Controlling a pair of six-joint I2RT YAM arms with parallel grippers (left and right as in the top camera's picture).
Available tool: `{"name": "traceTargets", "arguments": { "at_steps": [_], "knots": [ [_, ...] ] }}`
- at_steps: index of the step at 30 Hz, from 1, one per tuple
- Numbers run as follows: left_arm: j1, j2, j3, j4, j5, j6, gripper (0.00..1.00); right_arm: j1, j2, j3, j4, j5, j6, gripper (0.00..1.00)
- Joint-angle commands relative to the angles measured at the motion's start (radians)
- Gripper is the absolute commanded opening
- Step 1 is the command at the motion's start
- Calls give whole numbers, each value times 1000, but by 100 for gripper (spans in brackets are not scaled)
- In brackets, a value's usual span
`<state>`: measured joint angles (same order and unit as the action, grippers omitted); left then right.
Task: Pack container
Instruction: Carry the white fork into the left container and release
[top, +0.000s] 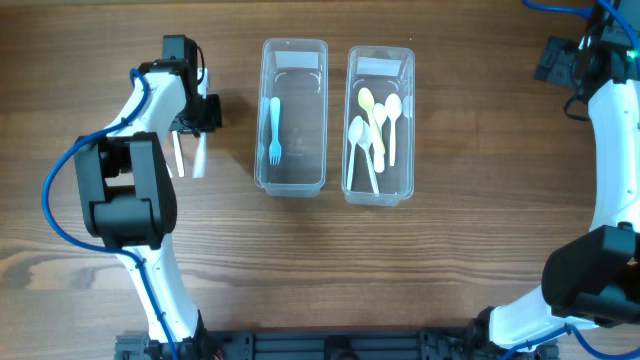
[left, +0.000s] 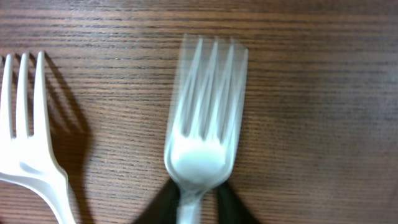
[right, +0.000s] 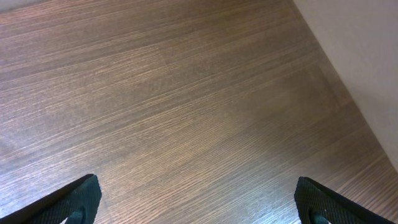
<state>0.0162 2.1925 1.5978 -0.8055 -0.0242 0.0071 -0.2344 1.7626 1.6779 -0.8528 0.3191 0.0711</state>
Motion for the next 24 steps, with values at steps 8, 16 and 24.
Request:
{"name": "traceTargets", "arguments": {
  "at_steps": [8, 16, 24],
  "knots": [
    [5, -5, -10, -22, 8, -15, 4, 5, 8, 8, 0, 17, 8, 100],
    [5, -111, 54, -22, 8, -75, 4, 5, 8, 8, 0, 17, 8, 100],
    [-33, -283, 105, -28, 108, -180, 4, 5, 8, 8, 0, 17, 8, 100]
  ]
}}
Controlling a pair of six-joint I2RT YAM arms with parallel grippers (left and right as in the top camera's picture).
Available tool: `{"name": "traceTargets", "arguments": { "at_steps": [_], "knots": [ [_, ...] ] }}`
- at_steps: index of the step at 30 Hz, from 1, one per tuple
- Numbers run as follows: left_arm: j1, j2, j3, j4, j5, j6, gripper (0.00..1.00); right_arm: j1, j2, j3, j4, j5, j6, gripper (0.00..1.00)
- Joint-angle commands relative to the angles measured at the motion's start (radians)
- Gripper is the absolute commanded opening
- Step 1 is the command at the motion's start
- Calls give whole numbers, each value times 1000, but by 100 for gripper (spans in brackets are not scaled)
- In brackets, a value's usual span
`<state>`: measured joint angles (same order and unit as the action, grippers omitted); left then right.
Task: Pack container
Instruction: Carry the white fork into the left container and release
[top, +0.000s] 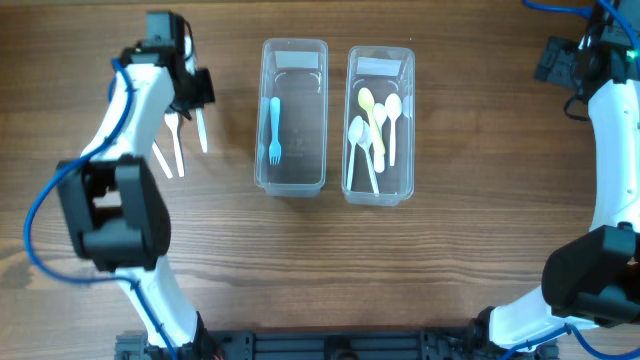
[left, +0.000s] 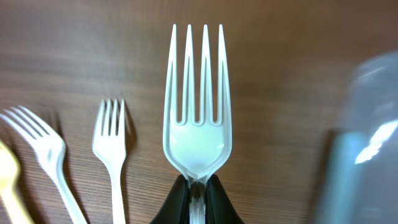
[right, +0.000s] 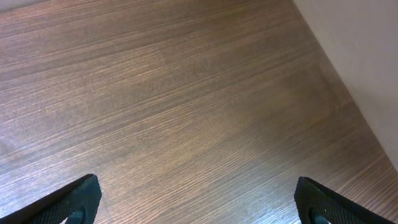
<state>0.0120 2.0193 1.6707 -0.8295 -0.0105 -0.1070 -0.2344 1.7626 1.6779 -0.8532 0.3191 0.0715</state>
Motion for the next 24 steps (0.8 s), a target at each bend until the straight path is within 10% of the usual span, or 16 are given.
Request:
{"name": "traceTargets", "arguments": {
  "at_steps": [1, 24],
  "knots": [
    [-40, -129, 32, -6, 120, -66, 4, 5, 8, 8, 0, 17, 7, 100],
    [-412, -109, 31, -23, 65, -171, 4, 5, 8, 8, 0, 17, 7, 100]
  ]
}}
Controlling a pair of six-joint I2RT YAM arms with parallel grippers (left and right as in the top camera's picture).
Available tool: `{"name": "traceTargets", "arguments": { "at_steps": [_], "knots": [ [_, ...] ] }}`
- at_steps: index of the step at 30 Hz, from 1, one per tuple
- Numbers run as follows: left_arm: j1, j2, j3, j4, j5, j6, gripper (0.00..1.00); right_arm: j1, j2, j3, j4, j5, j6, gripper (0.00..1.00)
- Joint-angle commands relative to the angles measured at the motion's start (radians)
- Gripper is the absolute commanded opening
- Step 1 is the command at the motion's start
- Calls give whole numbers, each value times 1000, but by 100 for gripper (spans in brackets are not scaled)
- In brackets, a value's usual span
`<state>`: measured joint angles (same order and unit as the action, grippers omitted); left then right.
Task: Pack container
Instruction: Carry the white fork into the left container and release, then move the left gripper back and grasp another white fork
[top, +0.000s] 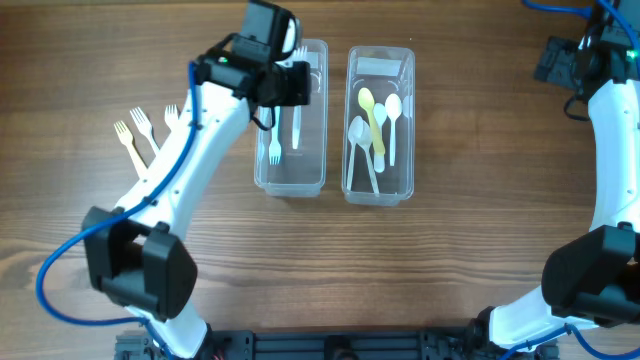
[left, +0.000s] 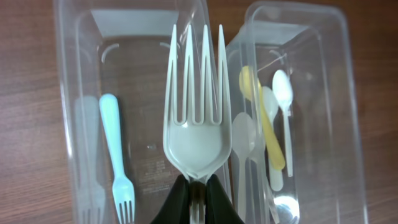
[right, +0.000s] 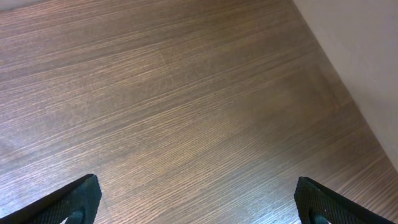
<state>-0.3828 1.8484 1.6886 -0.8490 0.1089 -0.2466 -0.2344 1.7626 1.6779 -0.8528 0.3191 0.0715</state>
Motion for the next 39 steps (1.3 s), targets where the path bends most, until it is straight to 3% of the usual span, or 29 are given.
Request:
{"name": "traceTargets", "arguments": {
  "at_steps": [1, 10, 11, 12, 13, 16, 26, 33, 39],
  "knots": [
    [-19, 98, 13, -3, -54, -32, 4, 5, 8, 8, 0, 17, 7, 100],
    [-18, 240, 13, 8, -55, -57, 6, 5, 8, 9, 0, 17, 7, 100],
    [-18, 248, 13, 9, -55, -57, 14, 5, 8, 8, 0, 17, 7, 100],
    [-18, 253, 13, 9, -55, -57, 32, 5, 8, 8, 0, 17, 7, 100],
    [-18, 256, 13, 8, -55, -57, 44, 5, 8, 8, 0, 17, 7, 100],
    [-18, 254, 14, 10, -55, -56, 55, 5, 8, 8, 0, 17, 7, 100],
    [51, 101, 88, -28, -60, -53, 48, 5, 8, 8, 0, 17, 7, 100],
    [187, -25, 100, -93, -238, -53, 46, 5, 8, 8, 0, 17, 7, 100],
    [311, -10, 94, -217, -241, -54, 49, 5, 8, 8, 0, 17, 7, 100]
  ]
}}
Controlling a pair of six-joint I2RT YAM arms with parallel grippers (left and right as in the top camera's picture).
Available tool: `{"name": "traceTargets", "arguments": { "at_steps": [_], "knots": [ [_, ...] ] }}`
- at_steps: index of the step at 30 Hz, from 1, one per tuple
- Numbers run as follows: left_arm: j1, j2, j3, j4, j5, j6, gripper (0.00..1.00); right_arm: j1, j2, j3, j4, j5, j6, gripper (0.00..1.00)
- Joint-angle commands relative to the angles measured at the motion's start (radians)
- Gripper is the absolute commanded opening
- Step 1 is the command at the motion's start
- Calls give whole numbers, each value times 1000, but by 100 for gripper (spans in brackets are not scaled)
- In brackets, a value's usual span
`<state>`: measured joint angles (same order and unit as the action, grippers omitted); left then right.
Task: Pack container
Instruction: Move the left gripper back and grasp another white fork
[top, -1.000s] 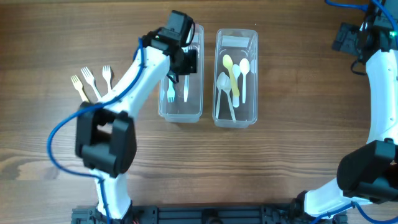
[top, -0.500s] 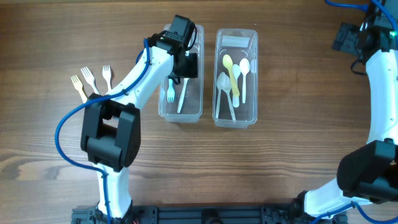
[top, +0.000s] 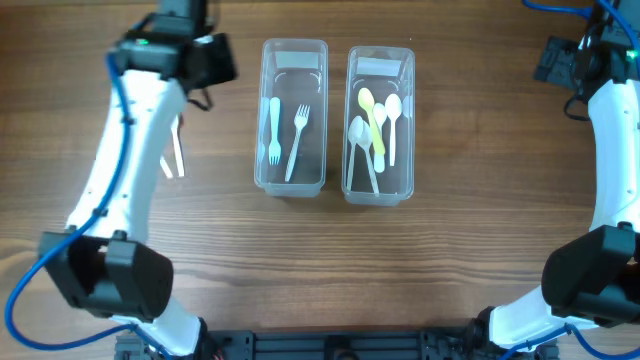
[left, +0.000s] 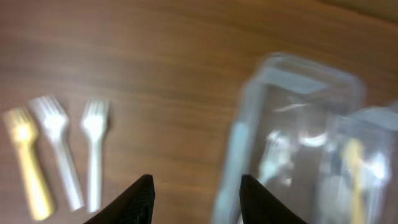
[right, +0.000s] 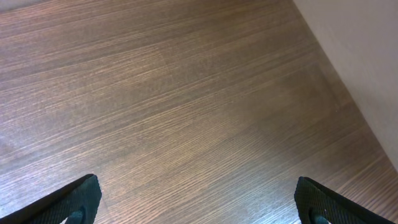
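Observation:
Two clear containers stand side by side. The left container (top: 293, 178) holds a blue fork (top: 274, 130) and a white fork (top: 297, 140). The right container (top: 380, 192) holds several spoons (top: 375, 125), white ones and a yellow one. My left gripper (top: 205, 65) hangs open and empty over the table, left of the left container (left: 298, 93). Its blurred wrist view shows the gripper (left: 196, 186) above bare wood, with a yellow fork (left: 25, 162) and two white forks (left: 93, 149) lying to the left. My right gripper (right: 199, 205) is open over bare wood at the far right.
Loose white forks (top: 177, 152) lie on the table left of the containers, partly hidden under my left arm. A pale wall or edge (right: 367, 56) runs along the table's far right. My right arm (top: 610, 150) stands along the right side.
The white fork that my left gripper held over the left container now lies inside it beside the blue fork. The left gripper is open and has moved left, off the container. The right arm is still.
My left gripper was shut on a white fork down at the table among the loose forks. Then it held the fork raised above them, then over the left container. Now the fork lies in that container and the gripper is open to its left.

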<state>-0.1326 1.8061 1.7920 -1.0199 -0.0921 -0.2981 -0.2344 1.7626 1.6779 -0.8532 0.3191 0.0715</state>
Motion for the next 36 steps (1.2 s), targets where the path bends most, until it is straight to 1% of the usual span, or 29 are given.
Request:
{"name": "traceTargets", "arguments": {
  "at_steps": [1, 3, 11, 23, 33, 36],
  "knots": [
    [75, 36, -11, -53, -40, -2, 51, 5, 8, 8, 0, 17, 7, 100],
    [109, 45, -21, -58, -40, -2, 52, 5, 8, 8, 0, 17, 7, 100],
    [210, 55, -142, -22, -36, -1, 47, 5, 8, 8, 0, 17, 7, 100],
    [218, 93, -317, 143, -3, 2, 44, 5, 8, 8, 0, 17, 7, 100],
    [230, 190, -336, 213, -3, 6, 45, 5, 8, 8, 0, 17, 7, 100],
    [233, 208, -336, 232, -4, 35, 45, 5, 8, 8, 0, 17, 7, 100]
  ]
}}
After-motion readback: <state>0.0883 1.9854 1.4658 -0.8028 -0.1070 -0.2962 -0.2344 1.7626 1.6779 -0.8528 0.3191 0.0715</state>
